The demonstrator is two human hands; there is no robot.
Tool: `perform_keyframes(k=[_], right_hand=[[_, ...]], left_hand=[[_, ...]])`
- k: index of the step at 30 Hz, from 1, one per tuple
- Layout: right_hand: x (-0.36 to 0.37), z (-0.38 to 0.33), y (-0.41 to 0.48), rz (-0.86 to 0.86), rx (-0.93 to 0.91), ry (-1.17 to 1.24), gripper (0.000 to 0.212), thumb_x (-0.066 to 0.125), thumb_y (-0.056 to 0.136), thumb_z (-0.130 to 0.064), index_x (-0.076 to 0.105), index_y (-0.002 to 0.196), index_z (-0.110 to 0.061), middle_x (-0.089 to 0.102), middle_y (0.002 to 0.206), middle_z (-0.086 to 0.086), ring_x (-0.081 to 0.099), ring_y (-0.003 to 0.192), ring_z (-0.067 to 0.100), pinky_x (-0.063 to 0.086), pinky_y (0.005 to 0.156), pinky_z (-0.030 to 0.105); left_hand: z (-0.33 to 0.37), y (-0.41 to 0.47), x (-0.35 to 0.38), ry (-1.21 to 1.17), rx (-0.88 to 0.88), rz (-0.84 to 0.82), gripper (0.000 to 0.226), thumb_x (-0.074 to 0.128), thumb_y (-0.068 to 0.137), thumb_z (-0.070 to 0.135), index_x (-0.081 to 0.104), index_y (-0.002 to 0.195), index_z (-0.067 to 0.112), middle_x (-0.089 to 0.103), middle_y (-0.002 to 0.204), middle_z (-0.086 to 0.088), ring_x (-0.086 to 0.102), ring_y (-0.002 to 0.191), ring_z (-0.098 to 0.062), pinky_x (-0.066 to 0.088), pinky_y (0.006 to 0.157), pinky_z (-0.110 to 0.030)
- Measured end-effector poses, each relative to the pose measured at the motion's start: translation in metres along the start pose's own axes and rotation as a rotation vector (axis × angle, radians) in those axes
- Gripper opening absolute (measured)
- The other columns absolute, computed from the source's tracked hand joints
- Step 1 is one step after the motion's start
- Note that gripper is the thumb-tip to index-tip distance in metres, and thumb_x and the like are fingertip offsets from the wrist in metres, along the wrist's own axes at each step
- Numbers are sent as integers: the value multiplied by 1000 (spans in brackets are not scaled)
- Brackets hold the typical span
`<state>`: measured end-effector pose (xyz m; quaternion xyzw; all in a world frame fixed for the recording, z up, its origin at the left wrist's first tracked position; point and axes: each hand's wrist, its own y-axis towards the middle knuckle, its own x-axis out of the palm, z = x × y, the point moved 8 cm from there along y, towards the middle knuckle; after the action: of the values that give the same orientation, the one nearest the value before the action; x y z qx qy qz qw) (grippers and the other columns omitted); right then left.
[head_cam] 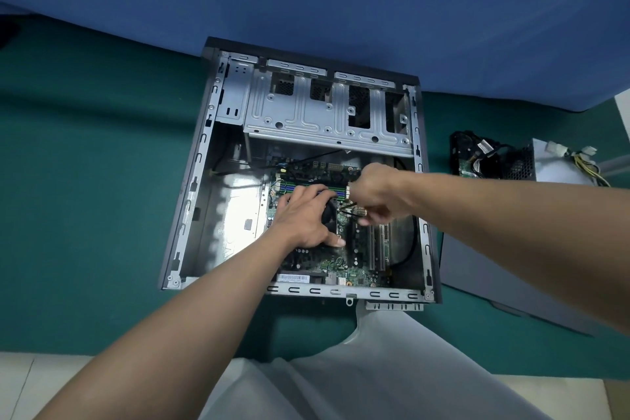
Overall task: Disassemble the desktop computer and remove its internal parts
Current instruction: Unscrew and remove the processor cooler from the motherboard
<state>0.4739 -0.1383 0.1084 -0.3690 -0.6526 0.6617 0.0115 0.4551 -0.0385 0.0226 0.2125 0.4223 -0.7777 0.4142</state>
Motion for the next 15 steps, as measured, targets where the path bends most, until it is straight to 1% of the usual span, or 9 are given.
perform_keyframes(k=[1,3,5,7,9,11,12,13,15], right_hand=[[9,3,0,-98,89,148,16,35,103,-17,43,98,-4,57,69,11,44,40,8,32,34,17],[14,1,0,-133,103,149,18,32,103,-14,44,92,-6,51,62,6,33,40,8,26,32,18],[8,-16,0,23,-91,-199,15,41,98,-9,51,89,-5,47,69,5,43,56,16,39,44,25],[10,-36,-8,166,-310,-688,13,47,94,-9,58,101,-9,50,80,3,49,74,22,46,63,31],[16,-44,-18,259,-429,-1081,15,49,92,-12,59,104,-14,56,91,3,53,77,25,45,63,33],[30,-51,-29,318,-660,-1474,19,45,98,-19,60,108,-15,63,94,3,58,78,26,43,60,34],[37,-50,-32,330,-787,-1613,21,42,100,-23,61,108,-16,65,93,3,57,75,26,42,59,33],[39,-48,-33,339,-855,-1650,22,41,101,-24,61,104,-17,65,90,2,54,70,25,40,56,32],[22,-48,-34,371,-824,-1545,21,43,98,-21,55,82,-17,61,79,3,47,63,24,35,52,31]], left_hand=[[0,0,0,1,1,-2,102,76,68,61,22,151,34,18,156,10,15,140,-17,10,114,-43],[0,1,0,2,0,3,102,76,67,62,23,151,34,19,156,10,15,140,-16,10,114,-42],[-1,1,1,-3,-8,5,103,76,68,61,22,151,34,18,156,11,15,139,-15,9,114,-41],[-1,1,1,-1,-12,4,104,76,68,61,21,151,34,18,156,11,14,139,-15,9,114,-41],[0,2,2,8,-15,4,102,76,68,61,23,150,33,19,155,11,15,139,-16,10,114,-42],[0,2,1,12,-12,9,97,76,67,61,30,147,33,22,154,11,16,138,-16,11,114,-42],[0,1,1,11,-12,10,94,76,67,61,32,146,33,22,153,11,16,138,-16,10,114,-42],[0,1,1,7,-11,6,94,76,67,60,32,146,32,21,154,11,16,139,-16,10,114,-42],[0,1,0,-4,-9,4,99,77,68,59,27,149,32,19,156,11,14,140,-16,9,114,-41]])
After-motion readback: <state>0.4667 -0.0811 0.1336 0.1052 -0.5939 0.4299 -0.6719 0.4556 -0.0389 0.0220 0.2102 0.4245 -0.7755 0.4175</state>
